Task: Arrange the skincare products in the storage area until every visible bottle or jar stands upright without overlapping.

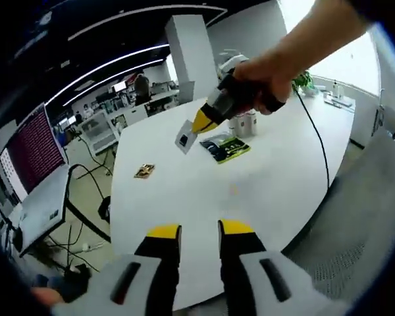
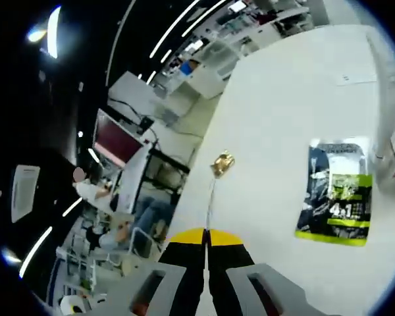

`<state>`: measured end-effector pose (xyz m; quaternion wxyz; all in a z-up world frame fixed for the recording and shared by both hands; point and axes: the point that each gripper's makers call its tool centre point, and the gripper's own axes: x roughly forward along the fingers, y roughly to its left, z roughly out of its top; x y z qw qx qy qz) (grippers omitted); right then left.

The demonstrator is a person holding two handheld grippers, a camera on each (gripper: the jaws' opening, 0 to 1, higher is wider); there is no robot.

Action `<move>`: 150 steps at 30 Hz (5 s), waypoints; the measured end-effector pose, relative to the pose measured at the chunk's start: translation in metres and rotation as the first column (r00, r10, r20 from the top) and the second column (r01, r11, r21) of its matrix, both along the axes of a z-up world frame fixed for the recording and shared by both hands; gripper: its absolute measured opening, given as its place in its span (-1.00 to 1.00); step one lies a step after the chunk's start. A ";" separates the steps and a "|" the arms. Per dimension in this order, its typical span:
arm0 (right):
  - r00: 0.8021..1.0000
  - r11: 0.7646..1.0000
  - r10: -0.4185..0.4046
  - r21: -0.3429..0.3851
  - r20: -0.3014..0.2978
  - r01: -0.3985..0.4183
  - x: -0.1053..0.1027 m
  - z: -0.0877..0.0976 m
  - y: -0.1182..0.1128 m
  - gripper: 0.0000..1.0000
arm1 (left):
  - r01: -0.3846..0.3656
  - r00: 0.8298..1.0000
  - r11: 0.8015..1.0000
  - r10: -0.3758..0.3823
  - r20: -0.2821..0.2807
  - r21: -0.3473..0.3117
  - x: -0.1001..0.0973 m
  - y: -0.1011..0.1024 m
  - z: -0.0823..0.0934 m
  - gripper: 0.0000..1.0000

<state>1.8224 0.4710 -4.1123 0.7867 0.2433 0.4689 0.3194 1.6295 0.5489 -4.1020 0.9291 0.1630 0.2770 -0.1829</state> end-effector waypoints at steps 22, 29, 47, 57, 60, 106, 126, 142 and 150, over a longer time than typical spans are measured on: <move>0.987 0.980 -0.146 -0.148 -0.073 0.134 0.066 -0.069 -0.019 -1.00 | -0.012 0.994 0.997 0.021 -0.110 0.082 -0.008 0.009 -0.024 -0.80; 0.982 0.969 -0.170 -0.193 -0.079 0.152 0.067 -0.076 -0.025 -1.00 | -0.011 0.993 0.996 0.021 -0.116 0.089 -0.009 0.009 -0.026 -0.82; 0.980 0.954 -0.172 -0.265 -0.105 0.139 0.069 -0.088 -0.031 -1.00 | -0.004 0.992 0.995 0.016 -0.123 0.100 -0.010 0.010 -0.027 -0.89; 0.980 0.951 -0.172 -0.277 -0.100 0.139 0.069 -0.088 -0.032 -0.96 | -0.003 0.992 0.994 0.016 -0.124 0.107 -0.010 0.011 -0.028 -0.92; 0.980 0.949 -0.176 -0.280 -0.094 0.144 0.070 -0.088 -0.032 -0.93 | -0.002 0.992 0.994 0.016 -0.124 0.108 -0.010 0.011 -0.028 -0.93; 0.721 0.509 0.693 -0.709 0.000 -0.488 0.100 -0.066 0.008 -0.20 | 0.006 0.993 0.992 0.009 -0.117 0.127 -0.010 0.012 -0.027 -1.00; 0.511 0.241 0.846 -0.746 -0.152 -0.621 0.100 -0.111 0.008 -0.20 | 0.012 0.991 0.990 0.007 -0.134 0.141 -0.012 0.014 -0.031 -1.00; 0.415 0.132 0.884 -0.738 -0.214 -0.662 0.093 -0.110 -0.020 -0.20 | 0.007 0.991 0.990 0.012 -0.131 0.143 -0.011 0.015 -0.031 -1.00; 0.384 0.100 0.895 -0.738 -0.226 -0.668 0.092 -0.110 -0.021 -0.20 | 0.006 0.991 0.990 0.013 -0.132 0.141 -0.012 0.015 -0.031 -1.00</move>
